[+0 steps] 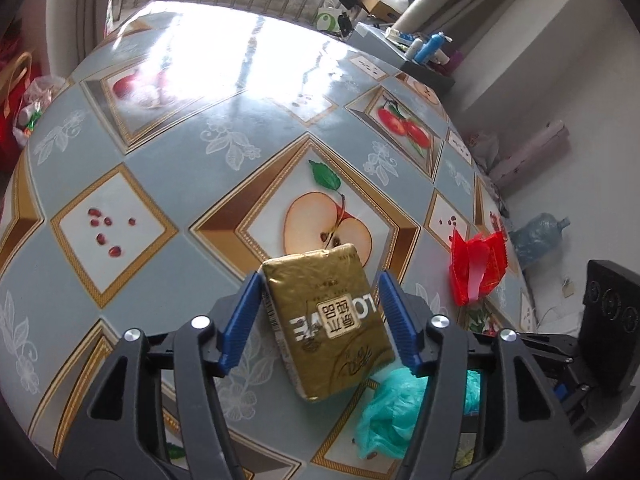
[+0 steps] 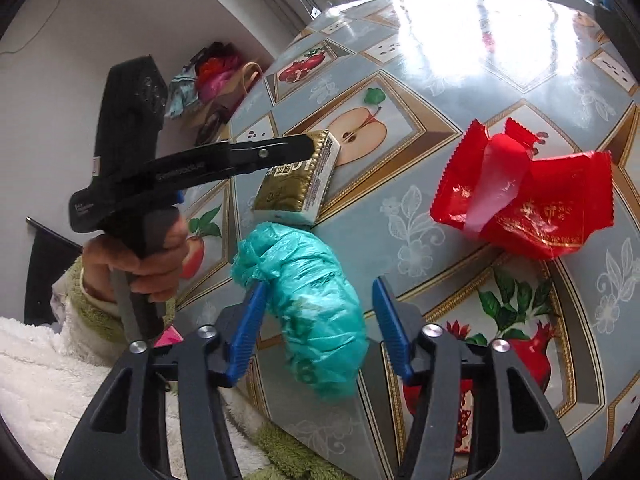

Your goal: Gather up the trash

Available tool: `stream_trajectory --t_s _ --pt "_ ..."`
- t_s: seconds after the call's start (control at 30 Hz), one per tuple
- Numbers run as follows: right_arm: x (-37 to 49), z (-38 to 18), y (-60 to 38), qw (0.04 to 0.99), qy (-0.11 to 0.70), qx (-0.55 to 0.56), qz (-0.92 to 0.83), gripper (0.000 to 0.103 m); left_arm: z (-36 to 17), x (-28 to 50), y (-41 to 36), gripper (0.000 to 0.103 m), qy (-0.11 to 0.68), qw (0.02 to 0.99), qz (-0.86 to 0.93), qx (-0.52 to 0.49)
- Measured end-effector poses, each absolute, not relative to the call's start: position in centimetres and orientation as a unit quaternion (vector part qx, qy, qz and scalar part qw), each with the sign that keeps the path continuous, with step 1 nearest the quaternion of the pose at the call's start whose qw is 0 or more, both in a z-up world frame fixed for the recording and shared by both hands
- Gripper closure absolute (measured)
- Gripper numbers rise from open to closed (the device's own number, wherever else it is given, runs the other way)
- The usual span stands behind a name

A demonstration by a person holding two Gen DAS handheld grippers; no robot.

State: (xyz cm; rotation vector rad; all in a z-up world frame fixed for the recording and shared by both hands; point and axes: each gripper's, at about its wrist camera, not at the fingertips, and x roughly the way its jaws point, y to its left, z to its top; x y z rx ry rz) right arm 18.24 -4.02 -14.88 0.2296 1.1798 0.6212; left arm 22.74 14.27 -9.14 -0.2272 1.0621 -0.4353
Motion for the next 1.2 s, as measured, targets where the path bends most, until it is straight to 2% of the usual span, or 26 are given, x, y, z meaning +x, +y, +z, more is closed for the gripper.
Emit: stream_trajectory --t_s 0.17,0.47,0.67,0.83,0.9,1.03,1.2 --pt "16.8 -14.3 -5.2 0.786 0.546 0.103 0.273 0.061 -9.5 22.7 12.5 0.044 0.498 0.841 -0.201 -0.061" --pt "14.1 -13.7 -11.3 0.808 0.539 0.140 0.190 0.062 -9.5 21.1 11.3 0.048 0.499 0.840 -0.210 -0.043" --pt "12.9 -13.3 -16.4 0.822 0.526 0.187 0.115 0.062 -9.6 19.2 8.9 0.048 0.507 0.827 -0.237 -0.054" --pt "12.3 -13.4 -18.8 0.821 0.518 0.225 0.079 0.061 -9.6 17.1 6.2 0.048 0.503 0.822 -0.267 -0.024" --pt "12.2 -13.5 -18.6 0.821 0.518 0.227 0.076 0.060 -9.7 16.6 5.5 0.044 0.498 0.825 -0.269 -0.006" --pt "12.0 -13.3 -18.0 0.826 0.516 0.214 0.074 0.050 -9.7 16.2 5.6 0.021 0.495 0.826 -0.271 -0.012" --pt "12.2 -13.8 -17.5 0.822 0.522 0.216 0.078 0.037 -9.8 15.8 6.4 0.010 0.484 0.831 -0.274 -0.024"
